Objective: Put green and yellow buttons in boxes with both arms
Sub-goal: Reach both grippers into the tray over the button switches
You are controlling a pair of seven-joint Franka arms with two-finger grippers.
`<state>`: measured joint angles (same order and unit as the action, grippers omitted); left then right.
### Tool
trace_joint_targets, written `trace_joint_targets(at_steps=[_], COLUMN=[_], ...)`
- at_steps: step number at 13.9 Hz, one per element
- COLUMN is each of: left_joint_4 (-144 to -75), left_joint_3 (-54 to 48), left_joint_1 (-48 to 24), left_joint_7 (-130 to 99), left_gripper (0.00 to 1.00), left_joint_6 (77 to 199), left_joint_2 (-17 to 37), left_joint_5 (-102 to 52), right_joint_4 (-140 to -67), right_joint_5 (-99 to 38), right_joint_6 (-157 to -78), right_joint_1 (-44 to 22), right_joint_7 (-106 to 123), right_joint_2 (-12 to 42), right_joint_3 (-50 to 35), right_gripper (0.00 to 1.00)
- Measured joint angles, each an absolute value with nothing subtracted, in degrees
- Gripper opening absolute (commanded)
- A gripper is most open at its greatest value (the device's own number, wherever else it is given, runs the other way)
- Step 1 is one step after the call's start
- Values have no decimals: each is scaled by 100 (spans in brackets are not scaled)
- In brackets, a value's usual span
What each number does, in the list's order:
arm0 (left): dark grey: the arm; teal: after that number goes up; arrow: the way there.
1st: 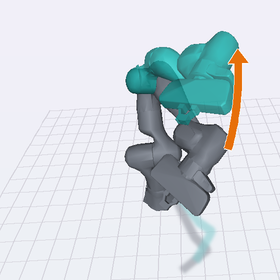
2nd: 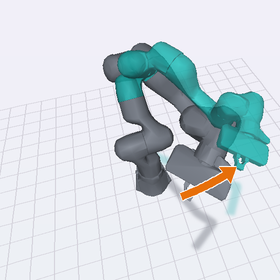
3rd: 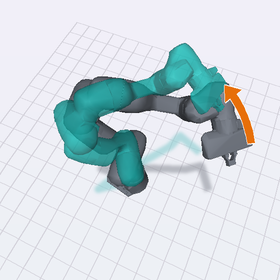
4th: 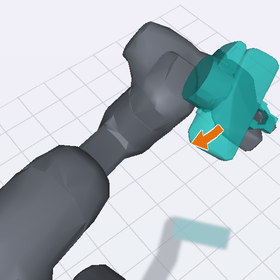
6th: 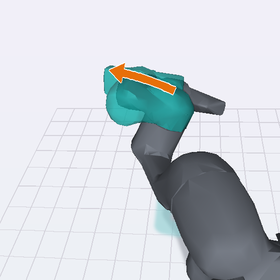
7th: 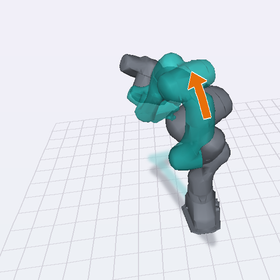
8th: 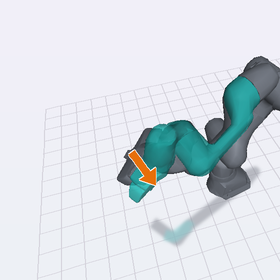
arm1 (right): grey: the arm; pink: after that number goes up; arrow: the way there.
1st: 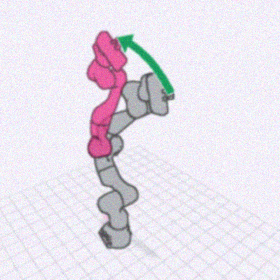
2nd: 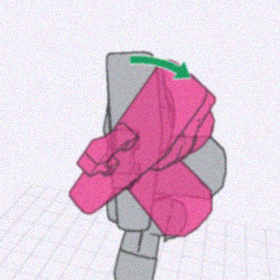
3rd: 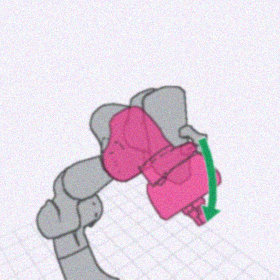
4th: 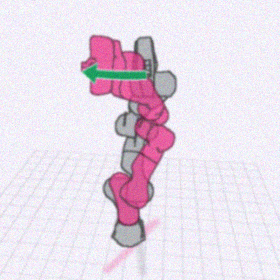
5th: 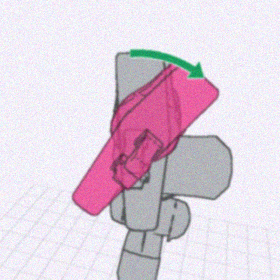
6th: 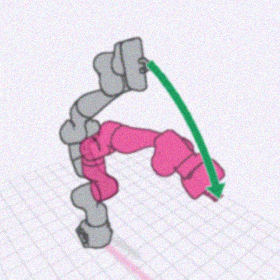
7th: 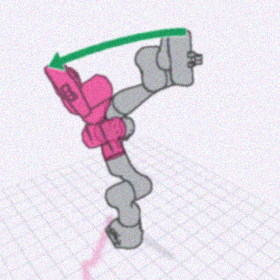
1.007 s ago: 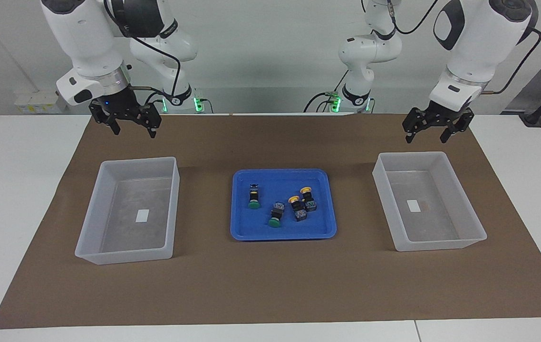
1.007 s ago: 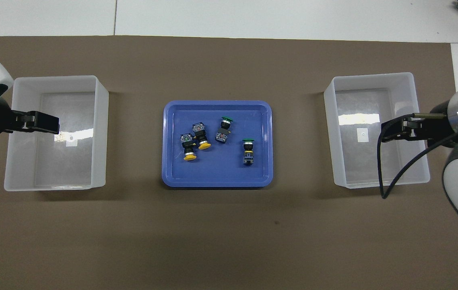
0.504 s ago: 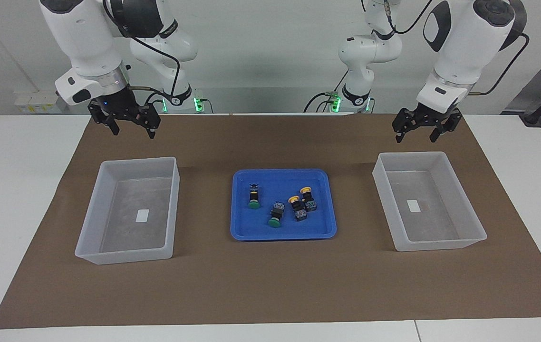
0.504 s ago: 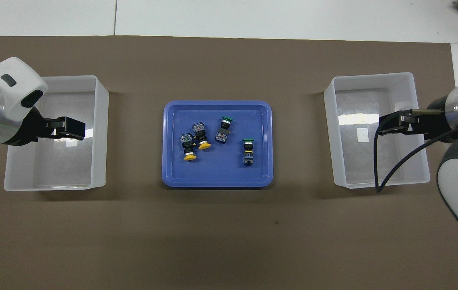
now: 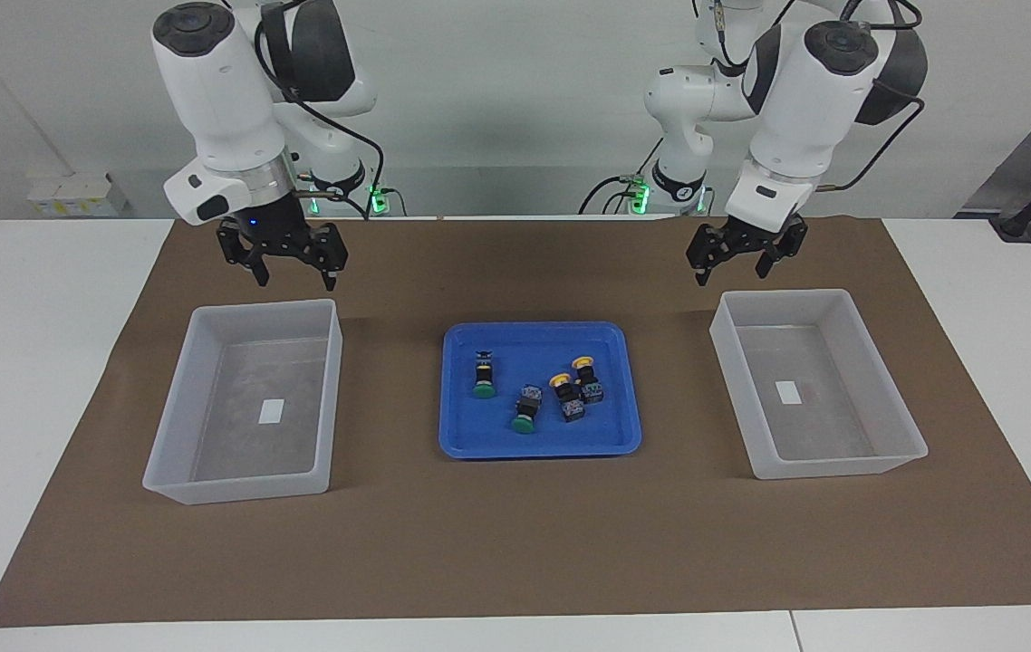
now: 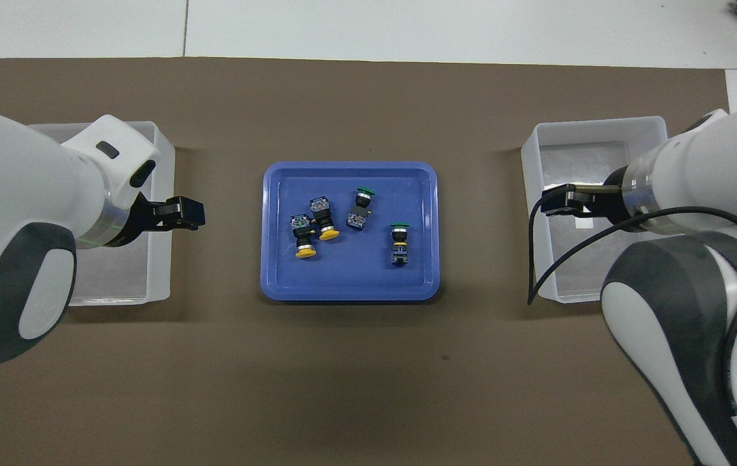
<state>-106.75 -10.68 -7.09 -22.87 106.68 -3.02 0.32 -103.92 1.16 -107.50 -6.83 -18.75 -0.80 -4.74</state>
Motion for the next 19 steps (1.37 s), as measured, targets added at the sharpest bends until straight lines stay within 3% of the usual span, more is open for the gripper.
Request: trace_joint_targets(at_steps=[7,19], left_joint_4=[-11674,-11814], left_joint_3=[-1073,-1065], left_joint_1=[-1311,-1475], left_joint_7=[-3633,-4121], left_gripper=[100,100], left_joint_6=[12391,12880], left_joint_2=[-136,105], left_joint_5=[30,30], right_joint_4=[-11009,-11057], right_joint_5=[116,160], right_joint_6=[-11768,-13551], right_joint_1=[-1246,-2324], right_joint_7=[-2388,-3058], right_joint_2=[281,1539], right_joint_3=[-477,-480], right_gripper=[100,100])
